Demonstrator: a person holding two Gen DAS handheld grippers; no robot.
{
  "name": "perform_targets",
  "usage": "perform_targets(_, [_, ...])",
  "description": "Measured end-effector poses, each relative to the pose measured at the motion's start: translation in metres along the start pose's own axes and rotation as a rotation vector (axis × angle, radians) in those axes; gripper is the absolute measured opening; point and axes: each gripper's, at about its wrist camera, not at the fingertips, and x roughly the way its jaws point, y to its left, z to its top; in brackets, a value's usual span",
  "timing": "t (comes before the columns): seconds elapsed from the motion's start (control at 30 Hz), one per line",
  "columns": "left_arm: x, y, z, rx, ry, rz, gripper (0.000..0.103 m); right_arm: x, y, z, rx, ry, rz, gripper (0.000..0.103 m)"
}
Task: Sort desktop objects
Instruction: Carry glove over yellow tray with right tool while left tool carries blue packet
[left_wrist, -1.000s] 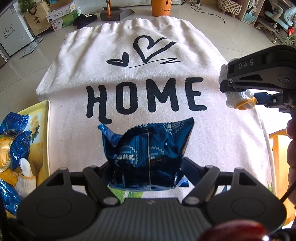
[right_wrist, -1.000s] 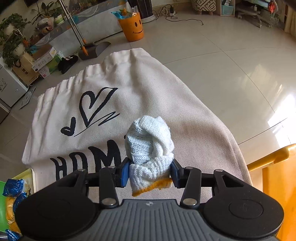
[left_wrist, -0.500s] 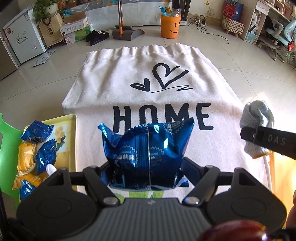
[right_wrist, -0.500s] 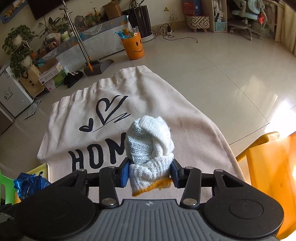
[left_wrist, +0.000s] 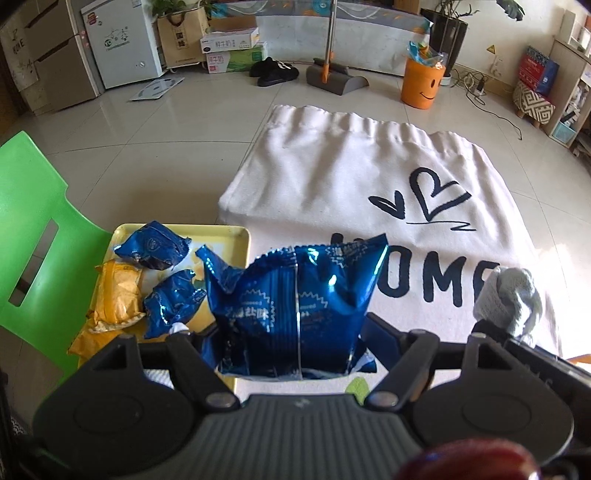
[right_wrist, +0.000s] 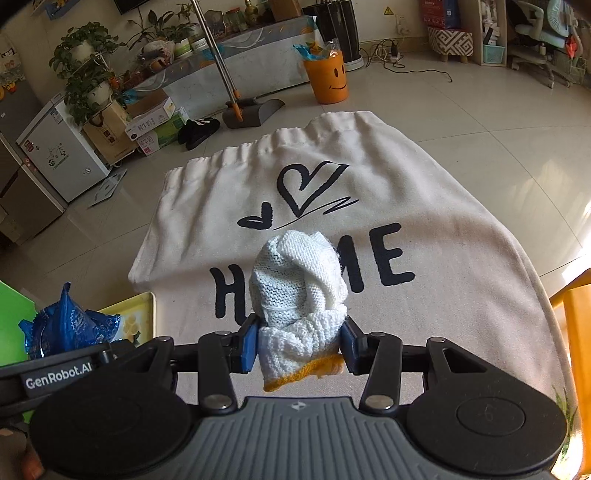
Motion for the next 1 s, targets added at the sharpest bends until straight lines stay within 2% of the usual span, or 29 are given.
perform_targets(0.2, [-0.014,0.049,0.019,-0.1,-0.06,0.011,0.076,0.008,0.041,-0.011,-0.086,0.009,0.146,0.046])
perform_targets(0.33, [-0.022,0.086,0.03,-0.172,-0.101,0.031,0.076,0.018,0.069,-0.023,-0.117,0.053,0.263,0.046])
perform_targets(0.5, [-0.023,0.134,0.034,-0.277,-0.109,0.052,0.076,0.032,0.104,-0.038,-0.166,0.098,0.369,0.046])
perform_targets(0.6, [-0.019,0.163,0.032,-0.331,-0.111,0.102,0.076,0.041,0.121,-0.045,-0.172,0.13,0.429,0.046])
perform_targets(0.73, [-0.002,0.194,0.028,-0.402,-0.066,0.135,0.076,0.058,0.137,-0.056,-0.174,0.173,0.447,0.046])
perform_targets(0.87, [0.02,0.207,0.023,-0.451,-0.008,0.121,0.076,0.082,0.144,-0.066,-0.145,0.238,0.43,0.046])
perform_targets(1.0, [0.04,0.21,0.018,-0.486,0.05,0.085,0.076,0.102,0.148,-0.07,-0.137,0.263,0.395,0.046])
